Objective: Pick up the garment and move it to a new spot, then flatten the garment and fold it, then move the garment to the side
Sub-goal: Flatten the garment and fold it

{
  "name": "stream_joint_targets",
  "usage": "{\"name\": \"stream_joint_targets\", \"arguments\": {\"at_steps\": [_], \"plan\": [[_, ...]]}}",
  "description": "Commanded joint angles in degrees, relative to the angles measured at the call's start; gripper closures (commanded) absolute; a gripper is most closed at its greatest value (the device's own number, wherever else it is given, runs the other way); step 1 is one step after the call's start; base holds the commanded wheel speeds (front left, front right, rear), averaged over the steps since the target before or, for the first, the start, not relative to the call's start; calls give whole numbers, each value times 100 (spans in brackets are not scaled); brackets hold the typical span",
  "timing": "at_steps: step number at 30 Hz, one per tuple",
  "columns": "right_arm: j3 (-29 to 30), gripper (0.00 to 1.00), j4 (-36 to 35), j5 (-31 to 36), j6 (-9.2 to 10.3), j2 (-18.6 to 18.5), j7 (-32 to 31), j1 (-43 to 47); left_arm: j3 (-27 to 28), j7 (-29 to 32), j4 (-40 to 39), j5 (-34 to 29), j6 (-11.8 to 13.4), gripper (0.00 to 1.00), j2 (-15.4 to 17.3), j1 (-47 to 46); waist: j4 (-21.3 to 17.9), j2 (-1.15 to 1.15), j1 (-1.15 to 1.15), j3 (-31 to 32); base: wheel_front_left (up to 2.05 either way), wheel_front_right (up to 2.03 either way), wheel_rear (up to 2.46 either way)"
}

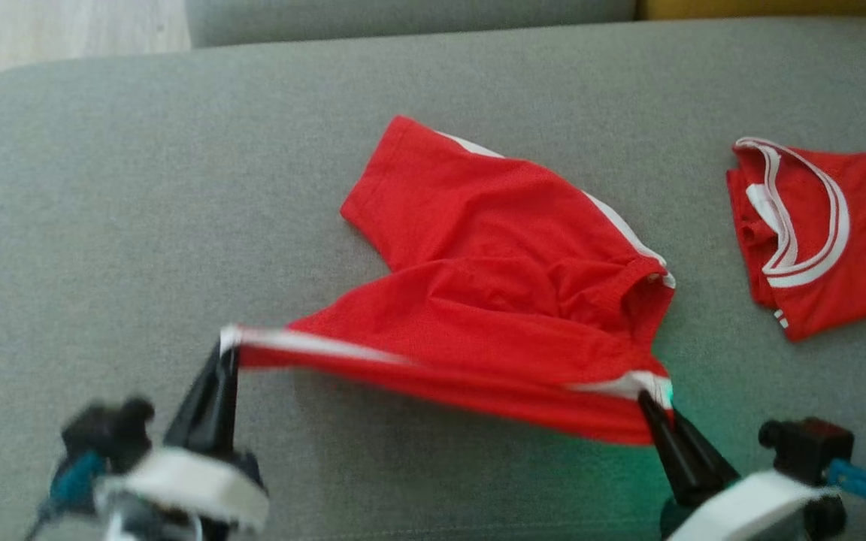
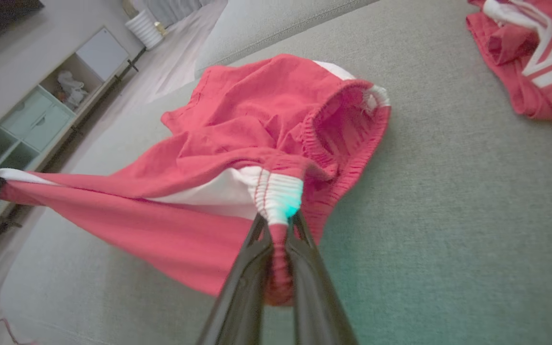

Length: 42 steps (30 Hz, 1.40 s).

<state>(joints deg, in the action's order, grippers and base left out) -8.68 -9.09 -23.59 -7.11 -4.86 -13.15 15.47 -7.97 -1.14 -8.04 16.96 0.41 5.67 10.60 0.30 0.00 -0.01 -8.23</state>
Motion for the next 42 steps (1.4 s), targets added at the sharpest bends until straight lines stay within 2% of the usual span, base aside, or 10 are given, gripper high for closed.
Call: {"name": "stream_joint_targets", "arguments": {"at_steps": [1, 11, 12, 24, 25, 26, 27, 28, 36, 42], "plan": [[-65, 100, -146, -191, -37, 8, 6, -397, 263, 44, -167, 30, -16, 100, 134, -661, -60, 0, 1, -149, 0, 0, 0], [75, 100, 654, -476, -37, 153, 170, -1929, -80, 463, 1507, 145, -570, 100, 332, -3645, -501, 0, 1, -974, 0, 0, 0], [75, 100, 654, -476, -37, 153, 170, -1929, -80, 463, 1507, 145, -570, 100, 332, -3645, -501, 0, 1, -974, 0, 0, 0], [-86, 100, 1501, -1060, -37, 196, 618, -3016, -429, 201, 4391, 249, -736, 100, 189, -5915, -996, 0, 1, -1488, 0, 0, 0], [-128, 93, 1557, -1078, -37, 197, 632, -3074, -435, 196, 4638, 276, -740, 100, 173, -6018, -1022, 0, 1, -1508, 0, 0, 0], [-167, 42, 1610, -1091, -37, 197, 643, -3125, -444, 195, 4870, 307, -745, 95, 153, -6112, -1038, 0, 1, -1523, 0, 0, 0], [-208, 0, 1656, -1104, -37, 197, 648, -3168, -452, 209, 5093, 340, -749, 63, 135, -6194, -1050, 0, 1, -1533, 0, 0, 0], [-245, 0, 1682, -1087, -37, 197, 670, -3208, -455, 161, 5258, 377, -754, 0, 117, -6276, -1061, 0, 1, -1544, 0, 0, 0], [-342, 0, 1460, -656, -37, -13, 1022, -3184, -593, -819, 5793, 367, -756, 0, 75, -6409, -946, 0, 1, -1467, 0, 0, 0], [-70, 0, 931, 20, -37, -231, 1225, -2957, -500, -1342, 5302, 213, -375, 0, 120, -5996, -766, 0, 1, -1286, 0, 0, 0]]}}
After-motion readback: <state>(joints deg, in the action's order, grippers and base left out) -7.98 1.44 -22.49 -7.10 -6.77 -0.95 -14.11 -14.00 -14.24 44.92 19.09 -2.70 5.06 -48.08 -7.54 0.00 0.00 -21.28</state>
